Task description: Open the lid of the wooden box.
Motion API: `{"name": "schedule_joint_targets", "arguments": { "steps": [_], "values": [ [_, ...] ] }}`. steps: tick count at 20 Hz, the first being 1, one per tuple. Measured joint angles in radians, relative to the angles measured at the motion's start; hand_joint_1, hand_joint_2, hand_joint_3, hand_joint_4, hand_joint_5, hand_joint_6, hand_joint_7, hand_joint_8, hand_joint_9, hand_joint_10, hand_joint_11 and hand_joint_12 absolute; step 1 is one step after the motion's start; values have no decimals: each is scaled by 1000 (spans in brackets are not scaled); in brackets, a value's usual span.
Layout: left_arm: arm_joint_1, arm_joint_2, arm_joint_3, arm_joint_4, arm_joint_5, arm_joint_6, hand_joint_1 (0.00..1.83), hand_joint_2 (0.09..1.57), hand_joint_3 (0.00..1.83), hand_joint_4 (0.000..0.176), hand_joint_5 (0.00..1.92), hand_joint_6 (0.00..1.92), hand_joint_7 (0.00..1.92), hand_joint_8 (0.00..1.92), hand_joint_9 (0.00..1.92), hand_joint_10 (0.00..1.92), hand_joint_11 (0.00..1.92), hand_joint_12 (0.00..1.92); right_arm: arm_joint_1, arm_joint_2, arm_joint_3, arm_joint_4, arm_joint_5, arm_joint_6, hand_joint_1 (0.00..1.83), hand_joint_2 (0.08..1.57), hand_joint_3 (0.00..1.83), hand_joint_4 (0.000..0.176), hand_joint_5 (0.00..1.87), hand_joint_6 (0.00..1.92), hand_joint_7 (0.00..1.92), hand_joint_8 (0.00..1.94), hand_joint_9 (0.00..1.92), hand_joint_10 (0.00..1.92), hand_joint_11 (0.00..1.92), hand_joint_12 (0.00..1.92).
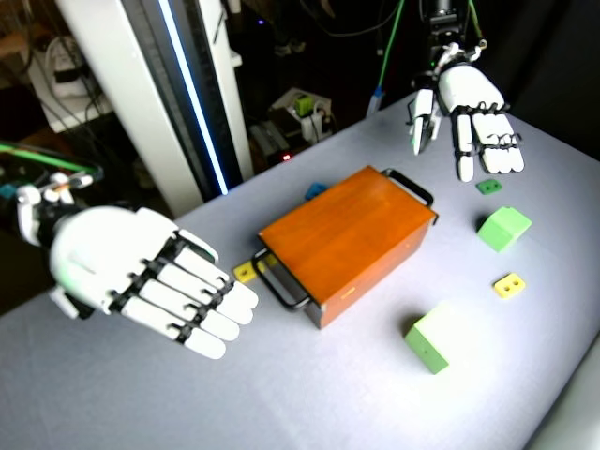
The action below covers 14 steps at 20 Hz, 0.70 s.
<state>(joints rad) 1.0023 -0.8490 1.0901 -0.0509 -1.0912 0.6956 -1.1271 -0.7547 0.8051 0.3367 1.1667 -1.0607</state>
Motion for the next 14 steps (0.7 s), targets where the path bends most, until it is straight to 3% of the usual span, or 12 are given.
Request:
{"name": "schedule_joint_targets", "arguments": {
  "steps": [1, 2, 3, 4, 7, 10, 12, 14],
  "values": [
    [0, 3, -4, 6, 9, -2, 229, 1385, 1, 0, 459, 4, 381, 21, 328, 19, 0, 297, 0, 0, 2, -2, -9, 0, 436, 1380, 12, 0, 418, 6, 353, 5, 253, 14, 0, 285],
    [0, 5, -4, 27, 27, -1, 226, 1388, 1, 0, 436, 8, 380, 11, 329, 7, 0, 466, 0, 0, 6, -5, -29, -2, 477, 1376, 5, 0, 417, 5, 362, 3, 276, 9, 0, 644],
    [0, 5, -4, 40, 40, -3, 286, 1376, 0, 0, 443, 7, 400, 8, 342, 6, 0, 632, 0, 0, 7, -8, -43, -2, 504, 1372, 1, 0, 420, 4, 372, 3, 291, 10, 0, 868],
    [0, 5, -4, 46, 60, -5, 316, 1373, 0, 0, 443, 5, 410, 7, 352, 8, 0, 676, 0, 0, 8, -11, -61, -3, 510, 1371, 0, 0, 418, 2, 374, 3, 291, 9, 0, 911],
    [0, 5, -4, 63, 93, -13, 338, 1368, 0, 0, 440, 2, 419, 2, 360, 4, 0, 762, 0, 0, 12, -27, -105, -3, 519, 1376, 1, 0, 368, 0, 330, 0, 256, 0, 0, 861],
    [0, 6, -8, 98, 124, -27, 241, 1389, 4, 0, 386, 0, 370, 0, 322, 0, 0, 670, 1, 0, 17, -37, -134, -2, 492, 1380, 0, 0, 303, 1, 270, 1, 191, 0, 0, 610],
    [0, 6, -11, 125, 137, -47, 271, 1381, 0, 0, 402, 2, 364, 1, 315, 1, 0, 651, 8, -5, 23, -35, -156, -3, 495, 1384, 1, 0, 290, 1, 240, 1, 169, 0, 0, 474],
    [6, 6, -18, 126, 135, -58, 282, 1387, 1, 0, 405, 3, 369, 2, 324, 4, 0, 659, 14, -12, 29, -40, -170, -3, 495, 1389, 3, 0, 292, 2, 241, 1, 173, 2, 0, 464]
  ]
}}
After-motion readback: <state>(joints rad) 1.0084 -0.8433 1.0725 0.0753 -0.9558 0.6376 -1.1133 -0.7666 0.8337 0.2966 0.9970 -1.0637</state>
